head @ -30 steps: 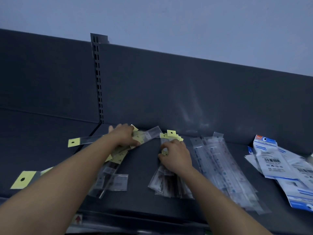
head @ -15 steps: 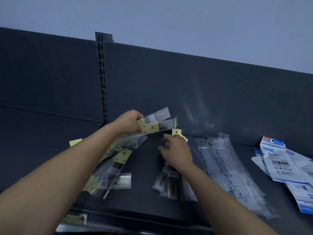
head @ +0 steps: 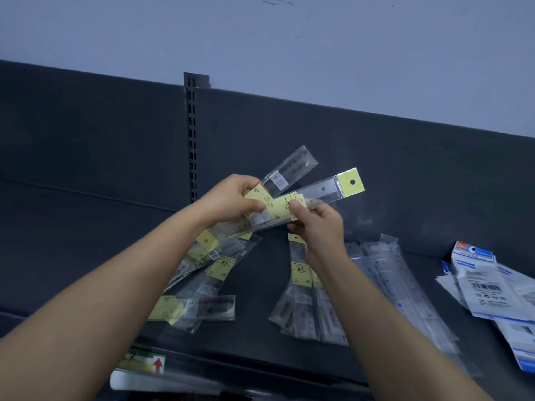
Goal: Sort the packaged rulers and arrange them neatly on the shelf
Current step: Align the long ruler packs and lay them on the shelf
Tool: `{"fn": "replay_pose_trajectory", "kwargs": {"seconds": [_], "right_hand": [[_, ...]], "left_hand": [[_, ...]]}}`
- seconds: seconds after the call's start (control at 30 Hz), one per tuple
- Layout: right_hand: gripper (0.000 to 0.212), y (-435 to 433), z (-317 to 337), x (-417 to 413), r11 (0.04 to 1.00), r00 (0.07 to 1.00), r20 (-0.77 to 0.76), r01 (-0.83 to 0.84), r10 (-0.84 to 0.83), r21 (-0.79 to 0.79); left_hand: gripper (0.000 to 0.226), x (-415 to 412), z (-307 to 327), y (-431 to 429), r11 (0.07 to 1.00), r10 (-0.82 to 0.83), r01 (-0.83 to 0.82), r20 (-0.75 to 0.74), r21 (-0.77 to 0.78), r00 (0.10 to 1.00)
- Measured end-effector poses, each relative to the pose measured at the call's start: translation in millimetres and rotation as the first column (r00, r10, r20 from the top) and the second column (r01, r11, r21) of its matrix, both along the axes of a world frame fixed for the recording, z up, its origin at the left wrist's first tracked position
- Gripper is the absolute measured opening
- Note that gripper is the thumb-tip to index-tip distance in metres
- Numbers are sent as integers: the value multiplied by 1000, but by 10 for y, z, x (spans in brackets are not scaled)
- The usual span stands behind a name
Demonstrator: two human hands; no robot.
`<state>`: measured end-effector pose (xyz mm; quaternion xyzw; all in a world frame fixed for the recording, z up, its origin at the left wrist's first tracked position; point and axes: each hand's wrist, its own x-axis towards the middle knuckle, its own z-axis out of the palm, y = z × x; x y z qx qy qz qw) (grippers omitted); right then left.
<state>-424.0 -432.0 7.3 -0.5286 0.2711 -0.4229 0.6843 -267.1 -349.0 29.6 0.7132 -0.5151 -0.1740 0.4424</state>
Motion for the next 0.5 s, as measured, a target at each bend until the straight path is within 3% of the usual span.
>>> {"fn": "replay_pose_trajectory", "kwargs": {"seconds": [0.23,0.5], "right_hand": [[10,-65,79,-172,990,986,117,107,-118,97],[12,-179,133,-281,979,982,134,112,-136,172]], "left_hand": [[11,44,-75,94,991,-43,53,-78,124,996],[10,89,-113,116,998,13,8,-317,63,948]]}}
